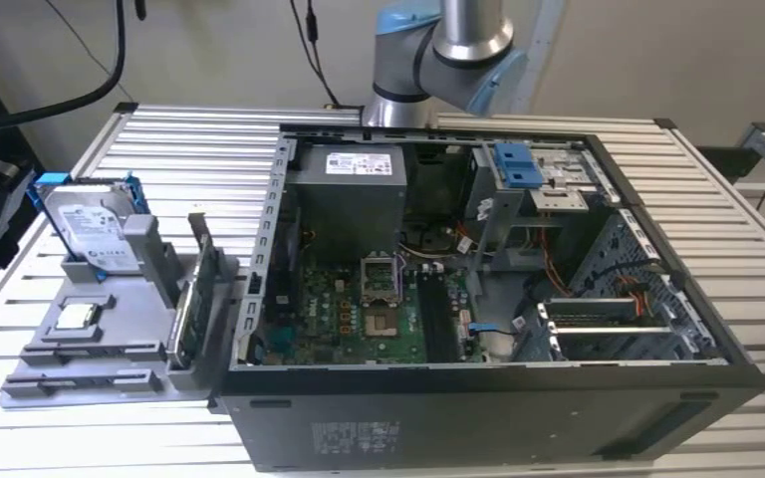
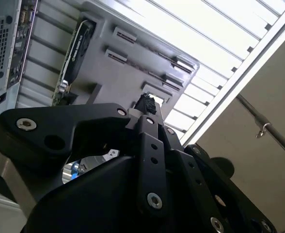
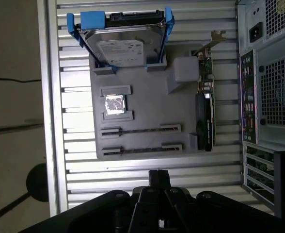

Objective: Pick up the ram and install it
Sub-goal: 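Pick up the ram and move it above insertion slot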

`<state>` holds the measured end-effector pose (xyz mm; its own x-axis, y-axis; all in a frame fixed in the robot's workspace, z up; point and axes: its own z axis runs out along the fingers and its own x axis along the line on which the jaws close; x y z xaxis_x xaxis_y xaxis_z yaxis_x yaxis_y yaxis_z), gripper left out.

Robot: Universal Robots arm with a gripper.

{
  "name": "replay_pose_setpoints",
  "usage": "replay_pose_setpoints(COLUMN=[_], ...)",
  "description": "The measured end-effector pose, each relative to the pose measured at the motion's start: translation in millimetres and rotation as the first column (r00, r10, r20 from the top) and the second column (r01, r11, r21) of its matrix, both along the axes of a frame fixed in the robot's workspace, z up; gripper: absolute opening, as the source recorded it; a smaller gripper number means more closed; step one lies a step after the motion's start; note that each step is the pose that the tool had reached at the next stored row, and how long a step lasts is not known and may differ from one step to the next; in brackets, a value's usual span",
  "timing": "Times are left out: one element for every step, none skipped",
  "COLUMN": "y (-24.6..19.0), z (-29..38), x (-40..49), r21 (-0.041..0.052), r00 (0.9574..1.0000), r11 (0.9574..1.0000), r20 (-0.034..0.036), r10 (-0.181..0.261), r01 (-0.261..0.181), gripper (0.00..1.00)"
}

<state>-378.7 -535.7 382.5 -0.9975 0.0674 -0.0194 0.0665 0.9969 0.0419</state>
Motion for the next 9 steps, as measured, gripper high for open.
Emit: replay_pose_setpoints(y=[0.0,0.0,0.0,0.0,0.0,0.0,0.0,0.0,0.0], z=[0.0,0.0,0.0,0.0,0.0,0.0,0.0,0.0,0.0], x=[0.0,0.0,0.0,0.0,0.0,0.0,0.0,0.0,0.0], r21=[0.0,0.0,0.0,0.0,0.0,-0.0001,-0.0001,-0.0001,0.0], r00=[1.0,1.0,1.0,0.9999,0.9998,0.9995,0.9991,0.9986,0.9979], r11=[1.0,1.0,1.0,0.9999,0.9998,0.9995,0.9991,0.9986,0.9979], r20=[0.0001,0.0001,0.0,0.0,0.0,0.0,0.0,0.0,0.0001], r10=[0.001,0.002,0.006,0.012,0.021,0.031,0.042,0.054,0.064], r01=[-0.001,-0.002,-0.006,-0.012,-0.021,-0.031,-0.042,-0.054,-0.064], gripper=[0.11,0.11,0.11,0.11,0.11,0.11,0.11,0.11,0.11])
